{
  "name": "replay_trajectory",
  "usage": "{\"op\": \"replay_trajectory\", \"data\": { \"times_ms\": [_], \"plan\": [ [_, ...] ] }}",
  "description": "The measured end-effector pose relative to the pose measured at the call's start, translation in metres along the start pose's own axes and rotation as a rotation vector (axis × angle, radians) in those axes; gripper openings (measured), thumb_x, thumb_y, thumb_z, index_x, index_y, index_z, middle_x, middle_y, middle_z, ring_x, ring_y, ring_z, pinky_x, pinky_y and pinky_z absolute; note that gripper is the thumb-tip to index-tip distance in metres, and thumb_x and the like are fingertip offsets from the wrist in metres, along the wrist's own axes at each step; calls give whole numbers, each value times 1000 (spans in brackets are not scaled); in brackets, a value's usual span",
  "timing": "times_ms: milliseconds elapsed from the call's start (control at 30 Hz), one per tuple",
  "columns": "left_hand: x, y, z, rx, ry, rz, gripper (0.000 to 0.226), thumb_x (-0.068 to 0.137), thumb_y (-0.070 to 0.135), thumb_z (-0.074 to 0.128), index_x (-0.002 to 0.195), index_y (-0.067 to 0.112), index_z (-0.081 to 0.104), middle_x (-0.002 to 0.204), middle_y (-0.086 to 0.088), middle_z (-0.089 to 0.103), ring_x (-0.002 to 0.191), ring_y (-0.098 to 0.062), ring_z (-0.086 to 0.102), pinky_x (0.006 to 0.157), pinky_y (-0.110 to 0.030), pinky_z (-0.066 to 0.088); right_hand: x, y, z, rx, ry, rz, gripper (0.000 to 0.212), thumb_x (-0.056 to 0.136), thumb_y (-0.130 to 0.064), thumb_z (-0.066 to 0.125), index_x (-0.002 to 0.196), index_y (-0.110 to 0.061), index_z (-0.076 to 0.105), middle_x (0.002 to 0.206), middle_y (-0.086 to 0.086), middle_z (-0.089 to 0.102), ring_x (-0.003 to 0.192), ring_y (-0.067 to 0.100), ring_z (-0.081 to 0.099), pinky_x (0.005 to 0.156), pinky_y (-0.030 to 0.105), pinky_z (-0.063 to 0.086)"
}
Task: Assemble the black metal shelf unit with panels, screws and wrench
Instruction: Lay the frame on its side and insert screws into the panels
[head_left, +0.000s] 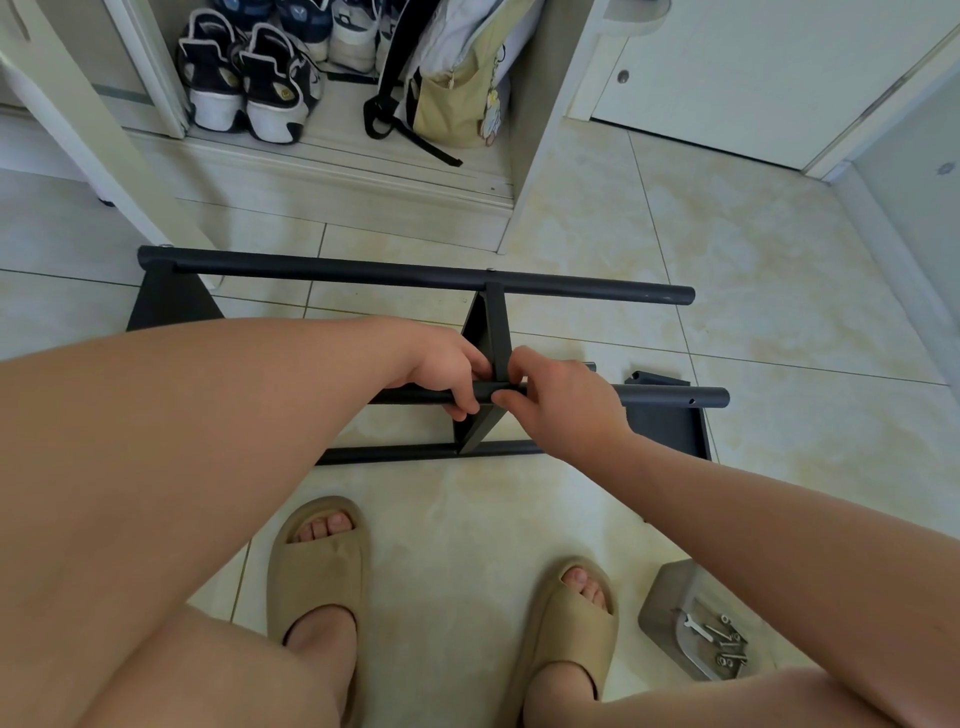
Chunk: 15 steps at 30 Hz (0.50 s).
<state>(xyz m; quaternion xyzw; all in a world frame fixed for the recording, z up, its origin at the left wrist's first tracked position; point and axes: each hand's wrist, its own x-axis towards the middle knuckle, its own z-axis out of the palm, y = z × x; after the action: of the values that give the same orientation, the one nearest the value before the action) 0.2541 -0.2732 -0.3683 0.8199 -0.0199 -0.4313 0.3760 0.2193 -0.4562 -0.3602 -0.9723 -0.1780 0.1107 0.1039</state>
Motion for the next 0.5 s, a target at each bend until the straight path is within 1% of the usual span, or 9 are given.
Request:
{"op": "replay_trajectory", "data": {
  "times_ms": [67, 133, 200, 267, 400, 500],
  "plan": [
    [0, 0, 0, -3, 6, 0, 50, 82, 5, 72, 128, 24, 65, 113, -3, 74, 114, -21, 62, 111, -42, 40, 3, 0, 1, 67, -6, 45, 18, 98, -43, 58, 98, -26, 51, 81, -5, 66, 78, 21, 59, 62, 33, 46],
    [0, 1, 0, -7, 4, -2, 51, 83, 5, 72, 129, 24, 64, 115, -2, 73, 115, -20, 62, 111, -42, 40, 5, 3, -1, 177, -19, 88, 12, 97, -39, 61, 97, -27, 58, 76, -9, 63, 79, 19, 59, 69, 36, 51],
    [1, 0, 0, -11, 3, -11, 54, 83, 5, 72, 133, 23, 62, 117, -1, 72, 116, -19, 61, 111, -41, 40, 7, 8, -3, 261, -33, 98, 5, 97, -33, 63, 92, -29, 62, 69, -10, 62, 72, 14, 59, 73, 38, 54],
    [2, -1, 0, -14, 1, -9, 56, 83, 4, 72, 135, 21, 61, 117, 0, 72, 117, -20, 61, 111, -41, 41, 6, 12, -6, 305, -53, 85, 9, 97, -28, 63, 90, -33, 62, 67, -8, 65, 65, 8, 57, 73, 37, 54],
    [3, -1, 0, -22, -4, -6, 55, 83, 4, 72, 135, 21, 61, 115, -1, 73, 114, -19, 64, 110, -40, 42, 5, 18, -9, 302, -80, 25, 7, 97, -22, 64, 97, -29, 64, 67, -8, 64, 57, 1, 54, 66, 30, 50],
    [1, 0, 0, -15, -12, -1, 52, 84, 4, 71, 133, 22, 62, 114, -3, 74, 113, -18, 65, 110, -40, 42, 2, 18, -8, 205, -108, -34, 15, 96, -23, 66, 110, -25, 62, 70, -9, 61, 61, 5, 53, 64, 32, 50]
  ]
}}
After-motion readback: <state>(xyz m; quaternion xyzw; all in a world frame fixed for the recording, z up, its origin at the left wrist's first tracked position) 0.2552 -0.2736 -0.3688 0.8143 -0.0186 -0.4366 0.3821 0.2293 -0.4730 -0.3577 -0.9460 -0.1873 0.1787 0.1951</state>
